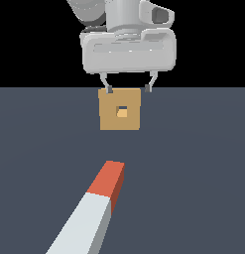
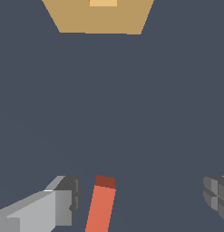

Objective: Insert the peg into the horizontal hole in a box.

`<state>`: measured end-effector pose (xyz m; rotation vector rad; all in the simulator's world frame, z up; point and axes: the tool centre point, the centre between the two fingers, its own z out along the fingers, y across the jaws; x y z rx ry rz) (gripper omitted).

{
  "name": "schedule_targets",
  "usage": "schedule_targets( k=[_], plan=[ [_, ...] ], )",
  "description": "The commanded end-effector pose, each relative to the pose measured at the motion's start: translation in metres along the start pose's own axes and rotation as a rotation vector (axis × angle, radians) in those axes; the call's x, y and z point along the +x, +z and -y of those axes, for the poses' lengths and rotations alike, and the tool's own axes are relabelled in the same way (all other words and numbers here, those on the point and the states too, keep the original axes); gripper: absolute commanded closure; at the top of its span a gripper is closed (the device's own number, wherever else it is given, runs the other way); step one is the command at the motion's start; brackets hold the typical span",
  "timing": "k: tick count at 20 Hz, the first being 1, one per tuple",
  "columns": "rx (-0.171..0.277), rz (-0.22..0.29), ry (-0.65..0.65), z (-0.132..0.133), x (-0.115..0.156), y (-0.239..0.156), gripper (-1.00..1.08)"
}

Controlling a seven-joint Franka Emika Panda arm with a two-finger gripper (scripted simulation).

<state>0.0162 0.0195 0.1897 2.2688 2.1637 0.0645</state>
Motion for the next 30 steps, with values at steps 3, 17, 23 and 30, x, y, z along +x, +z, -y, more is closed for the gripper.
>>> schedule_targets(
  k=[3,17,23,30],
  plan=[
    [0.000,0.000,0.002,0.000,-0.002,0.001,-0.92],
    [0.020,0.020,0.133,0.035,-0.144,0.073,-0.92],
    [0.028,0.028,0.188,0.054,-0.204,0.103,-0.92],
    [0.031,0.030,0.205,0.060,-0.221,0.111,-0.92]
  ],
)
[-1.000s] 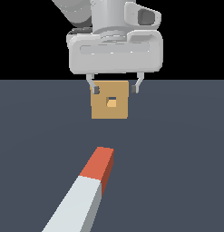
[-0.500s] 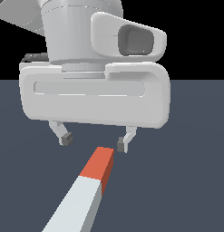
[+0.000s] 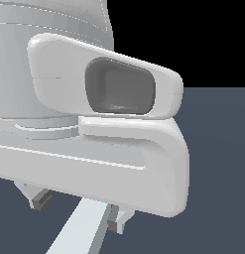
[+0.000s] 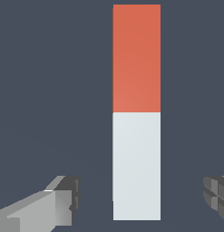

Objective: Insert the peg into the horizontal hole in a box.

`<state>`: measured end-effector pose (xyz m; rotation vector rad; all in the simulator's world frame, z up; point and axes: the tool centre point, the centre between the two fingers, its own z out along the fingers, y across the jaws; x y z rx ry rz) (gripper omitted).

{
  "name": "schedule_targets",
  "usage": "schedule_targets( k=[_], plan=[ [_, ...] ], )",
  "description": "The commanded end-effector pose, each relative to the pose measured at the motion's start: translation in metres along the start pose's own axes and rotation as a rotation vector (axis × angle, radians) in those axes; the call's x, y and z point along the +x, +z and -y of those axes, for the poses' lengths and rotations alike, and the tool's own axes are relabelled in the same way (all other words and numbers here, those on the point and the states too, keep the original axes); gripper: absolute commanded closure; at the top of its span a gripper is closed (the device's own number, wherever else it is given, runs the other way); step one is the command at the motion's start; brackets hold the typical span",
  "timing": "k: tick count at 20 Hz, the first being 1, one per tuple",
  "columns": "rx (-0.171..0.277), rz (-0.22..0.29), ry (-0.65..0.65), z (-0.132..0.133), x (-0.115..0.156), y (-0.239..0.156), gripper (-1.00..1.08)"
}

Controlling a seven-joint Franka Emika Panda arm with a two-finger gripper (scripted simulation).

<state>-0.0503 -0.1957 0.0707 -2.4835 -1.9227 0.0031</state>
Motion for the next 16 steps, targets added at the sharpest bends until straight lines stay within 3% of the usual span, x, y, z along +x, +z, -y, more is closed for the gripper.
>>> schedule_targets(
  k=[1,16],
  plan=[
    [-0.001,0.000,-0.001,0.000,0.001,0.000,-0.92],
    [-0.002,-0.001,-0.001,-0.001,-0.001,0.050,-0.92]
  ],
)
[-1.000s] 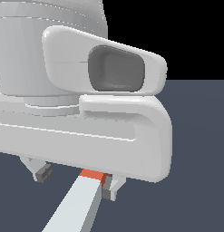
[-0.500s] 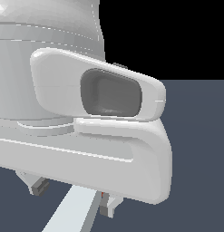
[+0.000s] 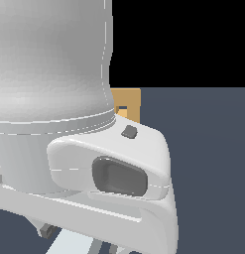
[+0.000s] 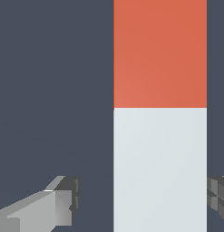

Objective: Insert the peg into the horizontal hole in a box.

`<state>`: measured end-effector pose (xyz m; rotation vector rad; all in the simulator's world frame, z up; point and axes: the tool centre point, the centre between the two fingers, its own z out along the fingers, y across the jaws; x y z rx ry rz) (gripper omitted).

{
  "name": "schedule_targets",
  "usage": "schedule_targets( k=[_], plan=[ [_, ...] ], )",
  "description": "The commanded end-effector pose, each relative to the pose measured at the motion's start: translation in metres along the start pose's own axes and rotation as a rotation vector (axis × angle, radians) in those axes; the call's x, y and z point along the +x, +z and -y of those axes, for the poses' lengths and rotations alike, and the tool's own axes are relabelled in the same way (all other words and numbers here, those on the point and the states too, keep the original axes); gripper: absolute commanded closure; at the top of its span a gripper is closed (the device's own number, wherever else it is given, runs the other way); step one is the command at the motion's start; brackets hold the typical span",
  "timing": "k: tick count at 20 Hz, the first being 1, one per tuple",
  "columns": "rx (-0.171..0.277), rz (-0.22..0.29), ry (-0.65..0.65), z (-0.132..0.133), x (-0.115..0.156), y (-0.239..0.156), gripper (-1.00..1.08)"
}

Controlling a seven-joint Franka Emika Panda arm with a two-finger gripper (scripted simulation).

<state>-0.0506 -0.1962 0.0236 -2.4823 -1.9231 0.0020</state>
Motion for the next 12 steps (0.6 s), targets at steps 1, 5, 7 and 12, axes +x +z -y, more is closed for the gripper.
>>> schedule_targets(
  k=[1,5,7,12],
  plan=[
    [-0.002,0.000,0.000,-0.0011,-0.0002,0.0036,-0.92],
    [-0.002,0.000,0.000,-0.0012,-0.0002,0.0038,1.08],
    [-0.002,0.000,0.000,-0.0012,-0.0002,0.0038,1.08],
    [-0.002,0.000,0.000,-0.0012,-0.0002,0.0038,1.08]
  ],
)
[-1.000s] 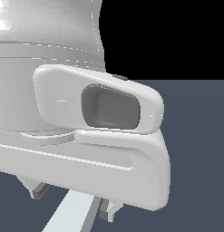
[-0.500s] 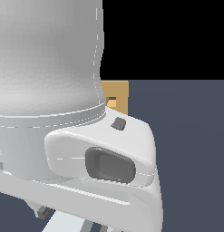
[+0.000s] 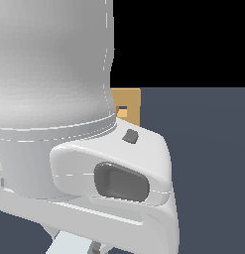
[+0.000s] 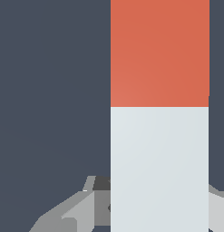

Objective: Insert the peg into the horizontal hole in a box.

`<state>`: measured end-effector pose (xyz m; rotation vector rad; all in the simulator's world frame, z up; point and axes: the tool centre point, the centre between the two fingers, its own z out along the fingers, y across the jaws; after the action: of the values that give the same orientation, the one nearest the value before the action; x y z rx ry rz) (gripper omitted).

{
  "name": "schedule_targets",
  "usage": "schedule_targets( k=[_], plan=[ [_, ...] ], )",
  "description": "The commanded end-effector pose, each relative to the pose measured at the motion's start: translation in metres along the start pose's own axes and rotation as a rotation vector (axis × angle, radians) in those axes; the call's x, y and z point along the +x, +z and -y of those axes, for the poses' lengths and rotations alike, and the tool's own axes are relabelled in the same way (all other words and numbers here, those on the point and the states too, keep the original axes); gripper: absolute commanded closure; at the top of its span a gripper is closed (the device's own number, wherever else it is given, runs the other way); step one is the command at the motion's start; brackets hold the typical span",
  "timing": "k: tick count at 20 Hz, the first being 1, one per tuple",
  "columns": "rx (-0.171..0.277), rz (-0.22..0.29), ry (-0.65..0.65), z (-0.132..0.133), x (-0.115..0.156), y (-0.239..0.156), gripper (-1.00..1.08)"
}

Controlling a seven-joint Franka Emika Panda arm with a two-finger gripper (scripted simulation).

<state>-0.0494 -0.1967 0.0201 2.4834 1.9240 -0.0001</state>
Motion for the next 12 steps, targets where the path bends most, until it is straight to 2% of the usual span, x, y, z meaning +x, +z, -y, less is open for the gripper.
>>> schedule_targets(
  k=[1,7,12],
  plan=[
    [0.000,0.000,0.000,0.000,0.000,0.000,1.08],
    [0.000,0.000,-0.011,0.001,0.016,-0.004,1.08],
    [0.000,0.000,-0.038,0.003,0.055,-0.012,1.08]
  ],
)
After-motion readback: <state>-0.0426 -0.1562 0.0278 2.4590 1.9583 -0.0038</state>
